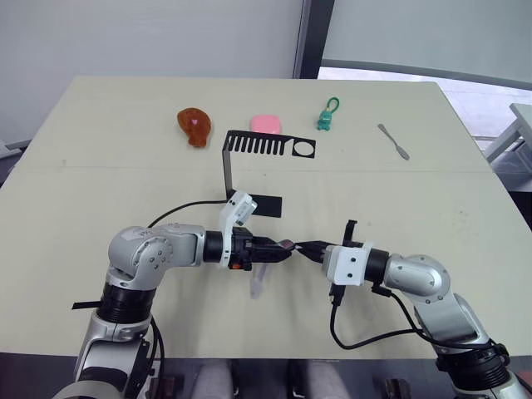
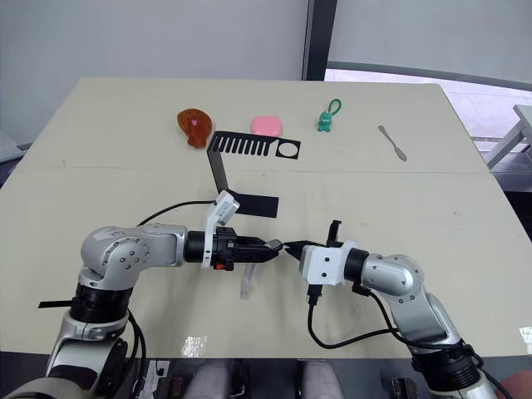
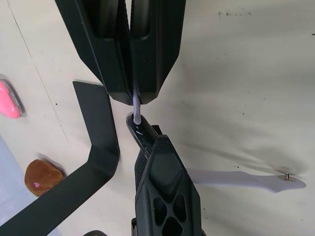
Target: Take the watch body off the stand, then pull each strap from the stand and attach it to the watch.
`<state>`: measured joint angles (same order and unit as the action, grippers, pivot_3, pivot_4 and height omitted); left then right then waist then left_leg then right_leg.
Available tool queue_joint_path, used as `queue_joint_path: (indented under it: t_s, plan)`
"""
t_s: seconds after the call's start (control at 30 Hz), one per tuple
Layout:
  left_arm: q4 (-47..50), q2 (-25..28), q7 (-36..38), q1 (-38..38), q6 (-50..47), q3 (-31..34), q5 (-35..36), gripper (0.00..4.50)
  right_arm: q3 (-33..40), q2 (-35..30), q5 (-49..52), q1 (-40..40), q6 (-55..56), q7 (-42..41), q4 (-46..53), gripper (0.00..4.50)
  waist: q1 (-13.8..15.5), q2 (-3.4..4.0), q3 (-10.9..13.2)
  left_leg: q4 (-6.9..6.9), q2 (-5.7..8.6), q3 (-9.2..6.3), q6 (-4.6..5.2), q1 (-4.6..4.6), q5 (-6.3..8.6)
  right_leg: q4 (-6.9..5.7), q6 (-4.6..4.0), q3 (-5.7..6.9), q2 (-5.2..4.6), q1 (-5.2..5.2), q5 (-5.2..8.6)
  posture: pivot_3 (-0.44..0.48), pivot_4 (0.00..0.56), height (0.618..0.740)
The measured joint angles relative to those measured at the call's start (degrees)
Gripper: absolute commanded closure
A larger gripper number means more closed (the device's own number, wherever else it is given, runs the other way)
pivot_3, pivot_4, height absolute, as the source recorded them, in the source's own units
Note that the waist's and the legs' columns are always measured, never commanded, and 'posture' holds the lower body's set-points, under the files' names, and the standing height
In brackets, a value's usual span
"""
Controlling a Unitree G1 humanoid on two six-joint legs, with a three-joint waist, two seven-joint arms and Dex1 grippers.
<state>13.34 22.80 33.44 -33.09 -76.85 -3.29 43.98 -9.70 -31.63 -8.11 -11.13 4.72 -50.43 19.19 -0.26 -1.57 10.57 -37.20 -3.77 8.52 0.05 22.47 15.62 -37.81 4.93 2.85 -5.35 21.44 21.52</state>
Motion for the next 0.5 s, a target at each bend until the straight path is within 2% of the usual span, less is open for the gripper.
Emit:
queue_joint_path:
  t_s: [0.5]
  plan:
    - [0.00,-0.20,-0.01,0.00,-0.17,-0.05,-0.75,2.90,-0.66,0.63,-0.44,-0.87,0.00,0.13,-1.42,4.50,-0.01,0.00,0.00,0.00,0.00,0.00,0.00,0.00,0.00,0.00,0.00,0.00,0.00,0.00,0.00,0.000,0.150,0.740]
